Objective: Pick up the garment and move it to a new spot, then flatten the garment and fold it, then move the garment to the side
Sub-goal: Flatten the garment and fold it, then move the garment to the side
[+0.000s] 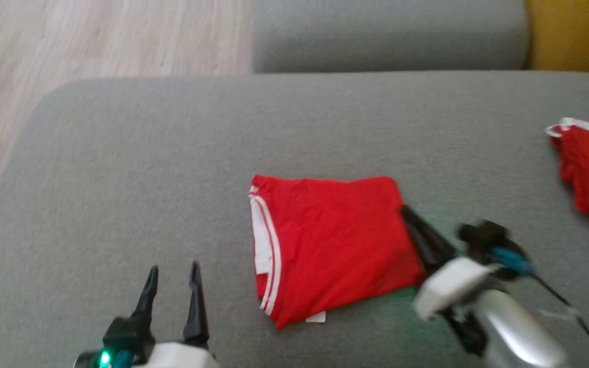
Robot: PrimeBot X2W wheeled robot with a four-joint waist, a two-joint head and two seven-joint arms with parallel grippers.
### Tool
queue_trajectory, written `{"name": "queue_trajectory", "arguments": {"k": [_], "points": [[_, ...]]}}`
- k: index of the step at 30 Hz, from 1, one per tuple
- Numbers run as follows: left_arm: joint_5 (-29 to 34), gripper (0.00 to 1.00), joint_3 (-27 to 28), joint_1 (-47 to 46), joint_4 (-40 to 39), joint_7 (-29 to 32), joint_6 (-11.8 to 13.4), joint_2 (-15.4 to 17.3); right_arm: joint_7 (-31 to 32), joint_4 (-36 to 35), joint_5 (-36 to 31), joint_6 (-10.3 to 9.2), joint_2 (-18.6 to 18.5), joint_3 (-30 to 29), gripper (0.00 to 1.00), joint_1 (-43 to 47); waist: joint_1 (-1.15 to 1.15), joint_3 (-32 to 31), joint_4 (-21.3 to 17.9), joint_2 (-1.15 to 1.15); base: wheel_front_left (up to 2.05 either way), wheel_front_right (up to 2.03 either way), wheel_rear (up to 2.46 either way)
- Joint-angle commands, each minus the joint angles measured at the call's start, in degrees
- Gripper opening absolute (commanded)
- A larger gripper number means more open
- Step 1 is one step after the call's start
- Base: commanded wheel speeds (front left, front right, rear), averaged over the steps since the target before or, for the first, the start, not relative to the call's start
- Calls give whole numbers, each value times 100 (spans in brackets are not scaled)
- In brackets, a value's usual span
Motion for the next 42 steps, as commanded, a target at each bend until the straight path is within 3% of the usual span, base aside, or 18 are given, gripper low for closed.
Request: {"name": "queue_trajectory", "arguments": {"k": [1, 2, 3, 11, 15, 22, 31, 34, 42], "points": [[-1, 100, 272, -42, -90, -70, -48, -35, -67, -359, -196, 39, -153, -371, 40, 301, 0, -246, -234, 0, 0, 0, 0], [7, 100, 298, -5, -61, -70, -77, -35, -68, -485, -291, 39, -229, -584, 74, 432, 0, -281, -261, 0, 0, 0, 0], [26, 100, 323, 26, -22, -70, -107, -31, -69, -618, -377, 39, -286, -799, 100, 569, 0, -311, -281, 0, 0, 0, 0], [64, 100, 571, 227, 219, -70, -290, -29, 59, -1463, -840, 39, -291, -2120, 100, 1640, 0, -484, -363, 0, 0, 0, 0], [75, 100, 685, 311, 318, -70, -389, -31, 157, -1789, -1054, 39, -7, -2672, 100, 2191, 0, -529, -336, 0, 0, 0, 0], [77, 100, 771, 343, 374, -70, -423, -33, 237, -2047, -1261, 39, 257, -3015, 100, 2534, 0, -552, -331, 0, 0, 0, 0], [68, 100, 743, 306, 286, -70, -372, -34, 508, -2283, -1227, 39, 333, -3129, 100, 2406, 0, -479, -230, 0, 0, 0, 0], [47, 100, 708, 291, 246, -70, -347, -34, 1091, -2439, -899, 39, 327, -3019, 100, 2038, 0, -392, -214, 0, 0, 0, 0], [39, 100, 463, 54, 276, -70, -357, -34, 3972, -1878, 339, 39, 108, -2510, 100, 766, 0, -20, -5, 0, 0, 0, 0]]}}
